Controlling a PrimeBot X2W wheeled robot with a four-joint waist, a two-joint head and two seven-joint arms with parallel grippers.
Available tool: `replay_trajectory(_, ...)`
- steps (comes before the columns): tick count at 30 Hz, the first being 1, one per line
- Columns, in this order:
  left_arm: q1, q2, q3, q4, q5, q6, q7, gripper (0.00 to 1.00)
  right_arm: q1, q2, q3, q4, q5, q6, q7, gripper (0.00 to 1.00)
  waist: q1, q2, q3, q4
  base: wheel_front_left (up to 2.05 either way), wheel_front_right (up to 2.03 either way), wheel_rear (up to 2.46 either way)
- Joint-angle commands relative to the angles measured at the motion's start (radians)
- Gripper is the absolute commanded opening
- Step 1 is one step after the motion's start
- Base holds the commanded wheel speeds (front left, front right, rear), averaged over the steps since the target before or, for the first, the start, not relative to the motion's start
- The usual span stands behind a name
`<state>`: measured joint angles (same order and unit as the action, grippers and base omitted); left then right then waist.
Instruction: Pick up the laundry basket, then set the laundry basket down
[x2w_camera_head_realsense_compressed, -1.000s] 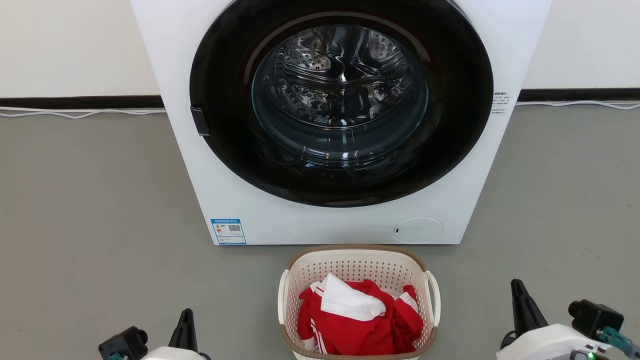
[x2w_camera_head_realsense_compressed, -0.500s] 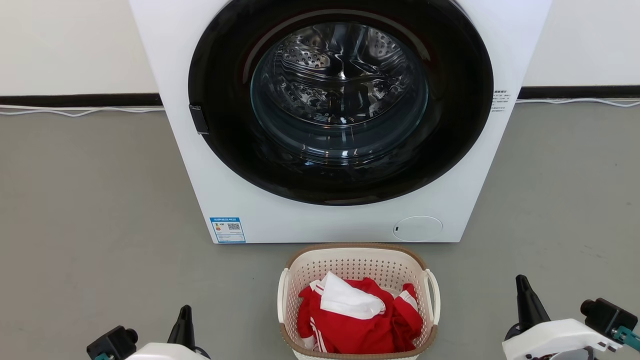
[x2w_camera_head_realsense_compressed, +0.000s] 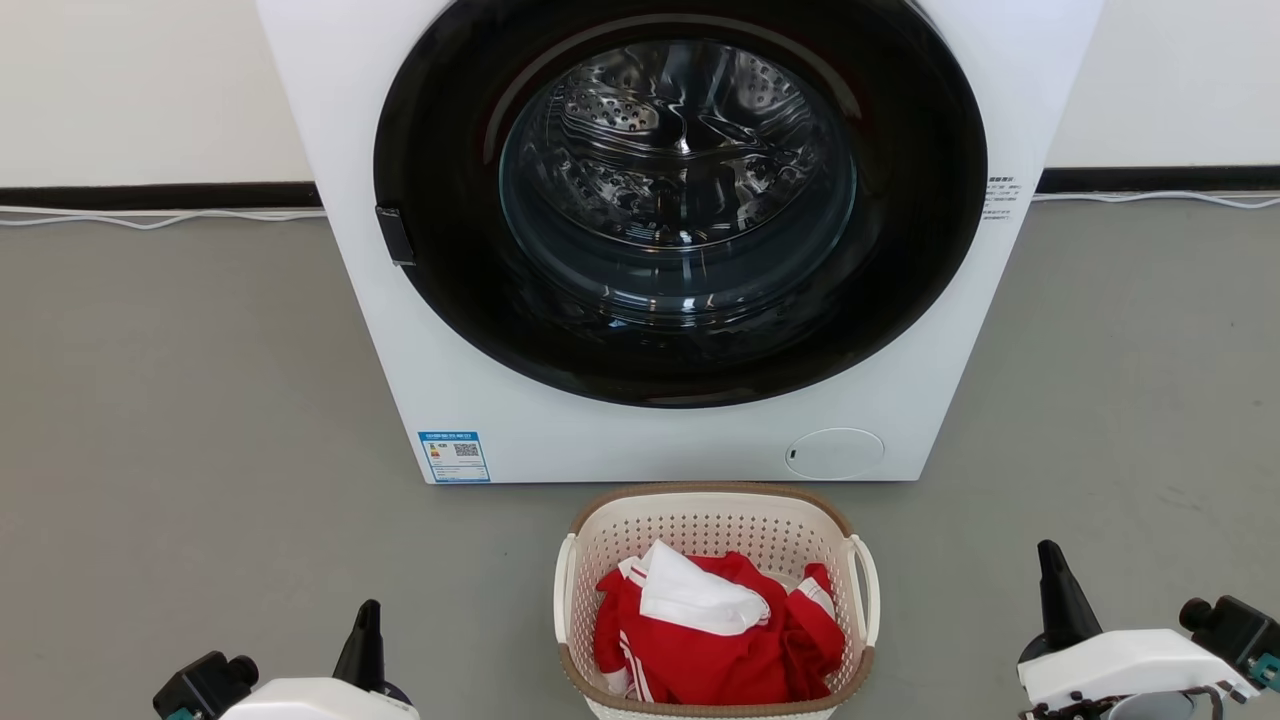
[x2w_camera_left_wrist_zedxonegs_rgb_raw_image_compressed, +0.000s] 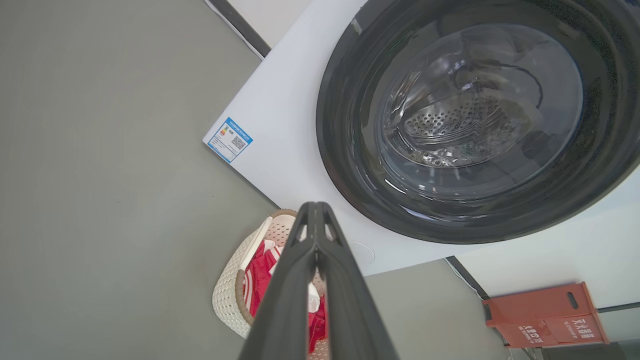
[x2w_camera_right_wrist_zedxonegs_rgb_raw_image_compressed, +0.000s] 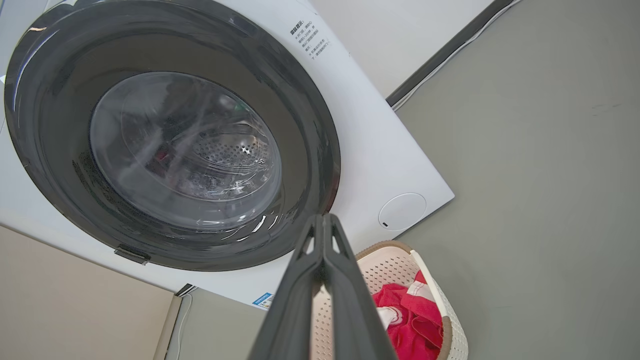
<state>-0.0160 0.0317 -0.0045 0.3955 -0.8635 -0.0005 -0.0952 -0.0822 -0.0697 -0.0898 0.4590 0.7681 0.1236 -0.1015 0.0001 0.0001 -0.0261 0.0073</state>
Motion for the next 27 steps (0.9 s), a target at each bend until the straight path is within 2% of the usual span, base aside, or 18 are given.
replay_trajectory(1, -0.055, 0.008, 0.020, -0.033, -0.030, -0.011, 0.007, 0.00, -0.029, -0.005, 0.006, -0.038, 0.033, 0.003, 0.012, 0.00, -0.0001, -0.0001, 0.001, 0.000, 0.00, 0.00, 0.00)
replay_trajectory(27, -0.069, 0.012, 0.057, -0.078, -0.301, -0.056, 0.084, 0.00, -0.028, 0.004, -0.005, -0.105, 0.340, 0.005, 0.089, 0.00, -0.0001, -0.0001, 0.011, -0.003, 0.00, 0.00, 0.00)
